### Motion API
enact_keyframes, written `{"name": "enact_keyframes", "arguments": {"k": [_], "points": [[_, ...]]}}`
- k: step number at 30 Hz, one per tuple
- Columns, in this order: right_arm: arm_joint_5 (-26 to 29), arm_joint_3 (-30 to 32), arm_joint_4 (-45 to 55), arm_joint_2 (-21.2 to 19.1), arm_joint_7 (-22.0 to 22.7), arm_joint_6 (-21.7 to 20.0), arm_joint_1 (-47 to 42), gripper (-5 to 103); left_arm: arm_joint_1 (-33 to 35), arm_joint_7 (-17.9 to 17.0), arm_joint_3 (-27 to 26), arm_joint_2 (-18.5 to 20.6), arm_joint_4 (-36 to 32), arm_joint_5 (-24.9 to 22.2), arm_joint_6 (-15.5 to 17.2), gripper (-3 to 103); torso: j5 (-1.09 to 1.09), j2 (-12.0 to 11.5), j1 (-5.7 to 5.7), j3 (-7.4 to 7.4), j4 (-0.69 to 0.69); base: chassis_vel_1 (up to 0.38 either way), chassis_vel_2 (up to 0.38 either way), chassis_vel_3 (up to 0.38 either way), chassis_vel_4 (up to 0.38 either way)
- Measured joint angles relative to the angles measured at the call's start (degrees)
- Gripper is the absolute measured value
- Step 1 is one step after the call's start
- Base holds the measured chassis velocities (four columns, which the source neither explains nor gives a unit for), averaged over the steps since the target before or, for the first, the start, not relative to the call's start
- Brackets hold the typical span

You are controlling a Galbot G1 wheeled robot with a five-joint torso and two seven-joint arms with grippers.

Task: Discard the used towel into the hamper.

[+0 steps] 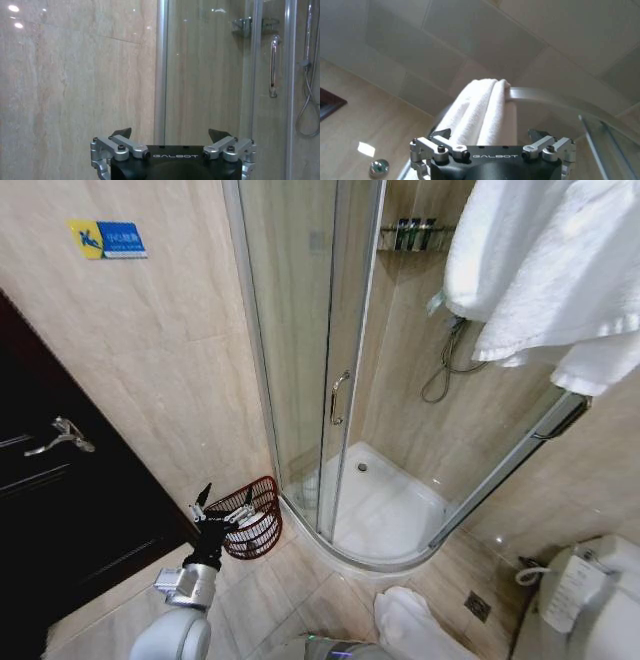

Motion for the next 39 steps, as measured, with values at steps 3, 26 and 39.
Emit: {"name": "enact_keyframes", "arguments": {"k": [3, 26, 39], "points": [[-6.25, 1.1, 0.33, 3.36, -0.63, -0.26, -3.8, 100, 0.0, 0.0, 0.0, 0.0, 0.0, 0.0, 0.0, 100, 0.08, 0.0, 0.0, 0.0, 0.0, 0.0, 0.0, 0.0, 0.0], [-16.94, 1.62, 4.35, 8.79, 1.46, -3.72, -7.74, 100, 0.0, 0.0, 0.0, 0.0, 0.0, 0.0, 0.0, 100, 0.02, 0.0, 0.0, 0.0, 0.0, 0.0, 0.0, 0.0, 0.0], [-16.48, 1.98, 5.1, 8.38, 1.68, -3.69, -7.76, 100, 0.0, 0.0, 0.0, 0.0, 0.0, 0.0, 0.0, 100, 0.03, 0.0, -0.01, 0.0, 0.0, 0.067, 0.078, -0.075, -0.078]]}}
